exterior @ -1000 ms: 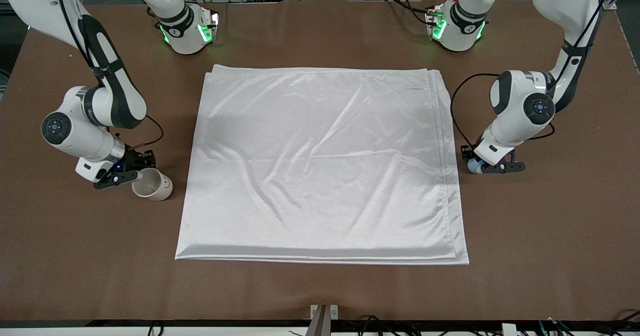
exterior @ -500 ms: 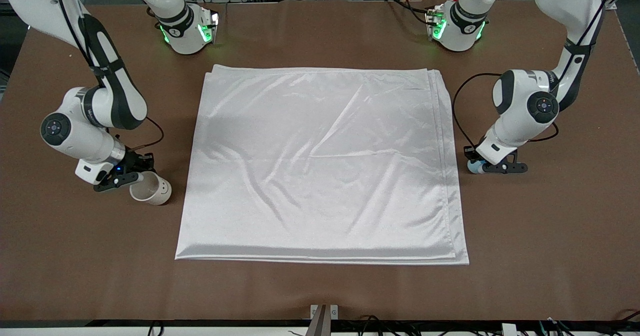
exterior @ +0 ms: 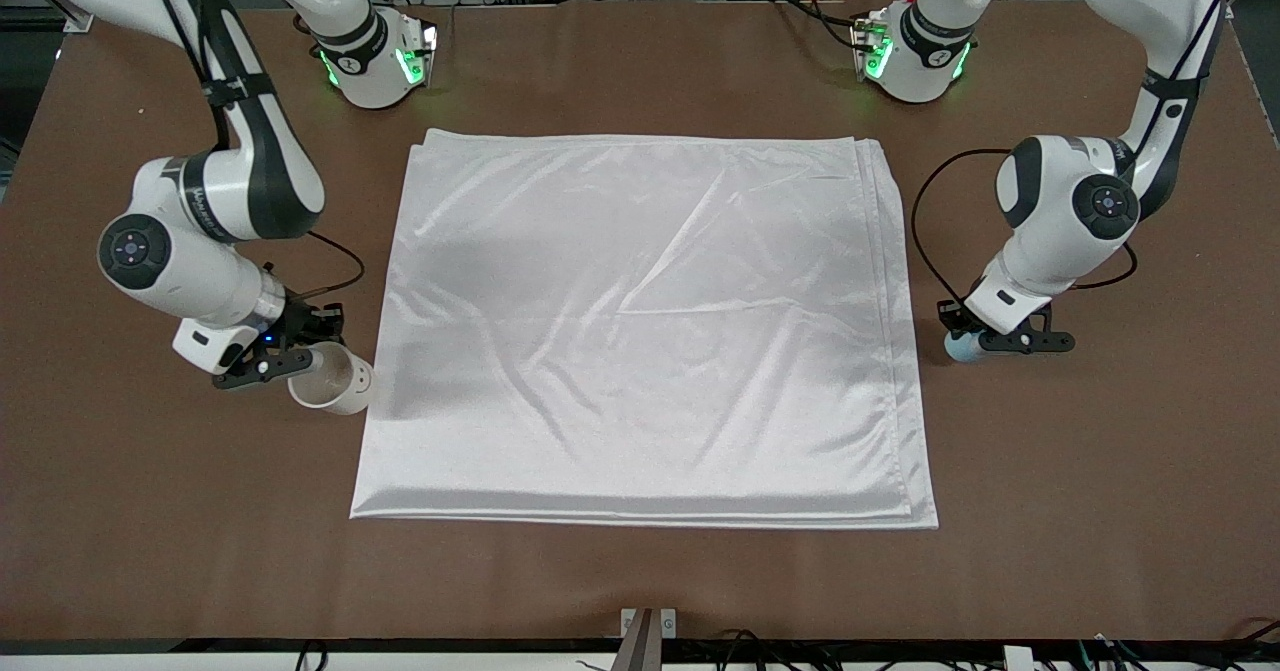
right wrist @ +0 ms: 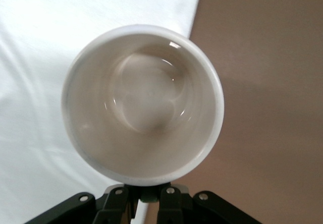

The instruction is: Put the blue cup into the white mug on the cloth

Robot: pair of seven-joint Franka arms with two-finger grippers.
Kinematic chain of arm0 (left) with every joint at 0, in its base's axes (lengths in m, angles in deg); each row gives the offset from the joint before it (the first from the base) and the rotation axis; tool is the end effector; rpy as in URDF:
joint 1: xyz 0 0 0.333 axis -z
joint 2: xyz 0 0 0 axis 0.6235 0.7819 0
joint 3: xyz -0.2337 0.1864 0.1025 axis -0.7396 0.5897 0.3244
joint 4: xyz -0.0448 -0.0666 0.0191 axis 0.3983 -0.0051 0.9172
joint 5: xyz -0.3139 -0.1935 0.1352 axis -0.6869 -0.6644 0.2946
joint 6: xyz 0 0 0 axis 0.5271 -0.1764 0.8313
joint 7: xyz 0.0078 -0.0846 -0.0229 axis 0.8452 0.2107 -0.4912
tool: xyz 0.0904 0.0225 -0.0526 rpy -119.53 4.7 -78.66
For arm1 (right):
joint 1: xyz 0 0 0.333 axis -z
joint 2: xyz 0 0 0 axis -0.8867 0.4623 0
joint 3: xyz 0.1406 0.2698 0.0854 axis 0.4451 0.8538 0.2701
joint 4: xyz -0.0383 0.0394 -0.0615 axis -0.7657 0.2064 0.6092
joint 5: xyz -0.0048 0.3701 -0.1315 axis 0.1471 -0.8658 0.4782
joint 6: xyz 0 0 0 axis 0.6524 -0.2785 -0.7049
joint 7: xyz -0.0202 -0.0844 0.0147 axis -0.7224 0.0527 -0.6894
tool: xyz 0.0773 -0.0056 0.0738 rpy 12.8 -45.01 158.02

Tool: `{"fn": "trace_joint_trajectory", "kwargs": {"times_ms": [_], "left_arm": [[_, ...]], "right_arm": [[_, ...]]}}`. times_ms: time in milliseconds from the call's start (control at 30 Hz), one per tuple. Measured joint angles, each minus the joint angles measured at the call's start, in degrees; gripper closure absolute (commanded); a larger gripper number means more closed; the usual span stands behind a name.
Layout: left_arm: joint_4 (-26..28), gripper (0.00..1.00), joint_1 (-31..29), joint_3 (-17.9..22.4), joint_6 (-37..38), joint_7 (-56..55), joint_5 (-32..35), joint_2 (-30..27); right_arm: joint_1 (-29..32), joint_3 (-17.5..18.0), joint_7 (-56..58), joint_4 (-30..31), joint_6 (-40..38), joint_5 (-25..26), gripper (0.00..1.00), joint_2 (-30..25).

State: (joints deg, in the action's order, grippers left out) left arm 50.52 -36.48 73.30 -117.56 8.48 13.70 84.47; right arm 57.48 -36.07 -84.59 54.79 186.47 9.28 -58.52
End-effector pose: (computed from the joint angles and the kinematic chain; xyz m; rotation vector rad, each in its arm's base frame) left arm 0.5531 -0.0451 0.2740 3.1239 -0.0384 0.1620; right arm 0.5976 0.0846 0.3353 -3.1059 -0.3413 0.0641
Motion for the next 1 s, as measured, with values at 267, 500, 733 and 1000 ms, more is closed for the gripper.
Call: {"fn": "trace_joint_trajectory", "kwargs": {"times_ms": [267, 500, 733, 1000], "left_arm": [[-5.07, 1.0, -0.21, 0.03, 8.06, 0.05, 0.0, -3.25], [-8.86, 1.0, -0.21, -0.08, 15.36, 0.09, 0.0, -6.99], [-11.77, 1.0, -0.2, -0.33, 22.73, 0.1, 0.0, -10.13], [-12.28, 1.0, -0.18, -0.56, 28.04, 0.11, 0.0, -14.13]], "right_arm": [[-9.65, 0.17, -15.31, -3.25, -0.94, -0.02, 1.0, 0.06], [-18.75, 0.23, -29.51, -5.88, -0.97, -0.05, 1.0, 2.04], [-26.97, 0.23, -42.39, -11.75, -0.85, -0.09, 1.0, 7.34], [-34.09, 0.19, -53.21, -19.53, -0.63, -0.1, 1.0, 15.4]]}}
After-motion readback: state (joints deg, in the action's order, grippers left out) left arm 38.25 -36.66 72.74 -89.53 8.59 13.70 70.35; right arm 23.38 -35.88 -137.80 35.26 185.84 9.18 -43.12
